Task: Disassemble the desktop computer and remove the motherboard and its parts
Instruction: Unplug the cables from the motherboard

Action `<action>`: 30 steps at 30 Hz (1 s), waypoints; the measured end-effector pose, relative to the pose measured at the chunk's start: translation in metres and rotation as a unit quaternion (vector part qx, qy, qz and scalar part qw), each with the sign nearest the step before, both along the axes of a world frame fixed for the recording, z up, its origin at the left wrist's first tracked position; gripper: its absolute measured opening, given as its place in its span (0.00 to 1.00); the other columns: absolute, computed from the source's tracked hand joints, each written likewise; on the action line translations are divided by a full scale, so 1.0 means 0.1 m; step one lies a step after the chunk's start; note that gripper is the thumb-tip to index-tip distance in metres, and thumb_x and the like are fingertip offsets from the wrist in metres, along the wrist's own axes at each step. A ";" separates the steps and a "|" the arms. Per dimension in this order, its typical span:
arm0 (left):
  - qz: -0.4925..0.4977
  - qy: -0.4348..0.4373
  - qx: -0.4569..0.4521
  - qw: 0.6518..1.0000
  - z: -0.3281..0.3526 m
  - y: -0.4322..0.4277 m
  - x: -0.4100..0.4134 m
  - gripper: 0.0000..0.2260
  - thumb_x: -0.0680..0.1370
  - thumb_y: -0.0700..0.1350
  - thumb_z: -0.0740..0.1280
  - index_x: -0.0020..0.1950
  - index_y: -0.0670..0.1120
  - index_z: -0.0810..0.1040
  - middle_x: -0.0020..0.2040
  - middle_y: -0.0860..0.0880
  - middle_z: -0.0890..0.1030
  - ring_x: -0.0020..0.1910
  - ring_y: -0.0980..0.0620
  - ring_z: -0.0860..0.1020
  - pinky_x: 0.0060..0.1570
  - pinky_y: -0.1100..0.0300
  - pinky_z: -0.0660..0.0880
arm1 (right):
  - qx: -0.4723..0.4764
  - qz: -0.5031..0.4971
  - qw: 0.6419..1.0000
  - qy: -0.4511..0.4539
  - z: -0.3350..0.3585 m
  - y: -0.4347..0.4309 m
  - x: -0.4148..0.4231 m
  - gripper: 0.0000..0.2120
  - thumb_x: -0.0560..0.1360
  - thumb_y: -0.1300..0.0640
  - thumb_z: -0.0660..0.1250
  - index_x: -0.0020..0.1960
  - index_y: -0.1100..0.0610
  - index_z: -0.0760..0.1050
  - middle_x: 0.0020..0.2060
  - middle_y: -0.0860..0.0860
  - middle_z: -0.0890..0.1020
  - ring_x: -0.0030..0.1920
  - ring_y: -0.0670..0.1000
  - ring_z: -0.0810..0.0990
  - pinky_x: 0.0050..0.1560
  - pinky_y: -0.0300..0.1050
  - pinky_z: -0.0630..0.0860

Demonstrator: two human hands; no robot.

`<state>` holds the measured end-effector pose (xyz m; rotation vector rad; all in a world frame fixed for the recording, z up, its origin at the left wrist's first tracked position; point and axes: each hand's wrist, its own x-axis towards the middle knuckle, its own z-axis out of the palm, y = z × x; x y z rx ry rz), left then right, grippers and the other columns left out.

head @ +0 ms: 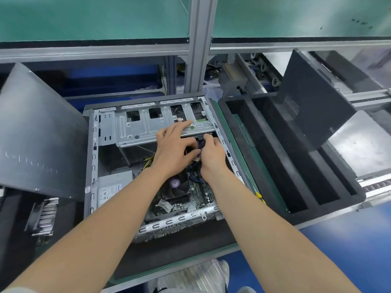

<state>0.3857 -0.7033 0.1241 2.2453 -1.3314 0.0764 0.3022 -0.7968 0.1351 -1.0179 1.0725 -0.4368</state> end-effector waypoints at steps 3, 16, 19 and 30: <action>-0.003 -0.005 0.000 1.000 0.00 0.00 0.00 0.06 0.77 0.59 0.71 0.43 0.58 0.81 0.79 0.53 0.66 0.78 0.49 0.61 0.70 0.51 0.49 | 0.002 -0.006 1.000 0.000 0.00 0.00 0.00 0.08 0.82 0.49 0.60 0.52 0.51 0.76 0.42 0.51 0.78 0.39 0.49 0.74 0.31 0.40 0.73; -0.022 0.035 0.008 0.999 0.02 0.04 0.03 0.07 0.73 0.58 0.76 0.43 0.57 0.82 0.80 0.54 0.64 0.80 0.49 0.58 0.73 0.48 0.48 | 0.076 -0.063 0.995 -0.019 -0.06 -0.04 0.02 0.13 0.81 0.56 0.54 0.48 0.56 0.76 0.42 0.55 0.78 0.37 0.52 0.72 0.37 0.46 0.69; -0.018 0.034 0.010 0.999 0.02 0.03 0.03 0.08 0.72 0.58 0.77 0.42 0.57 0.82 0.80 0.53 0.65 0.79 0.49 0.58 0.72 0.51 0.47 | 0.088 -0.049 0.995 -0.017 -0.07 -0.05 0.02 0.14 0.81 0.49 0.59 0.50 0.56 0.78 0.42 0.54 0.80 0.40 0.52 0.76 0.41 0.47 0.74; -0.015 0.035 0.005 0.999 0.01 0.02 0.03 0.06 0.73 0.57 0.77 0.40 0.57 0.85 0.80 0.54 0.65 0.79 0.50 0.59 0.71 0.53 0.47 | -0.013 0.008 1.000 -0.011 -0.16 -0.07 0.01 0.10 0.80 0.49 0.69 0.51 0.56 0.78 0.43 0.53 0.84 0.43 0.52 0.82 0.43 0.48 0.78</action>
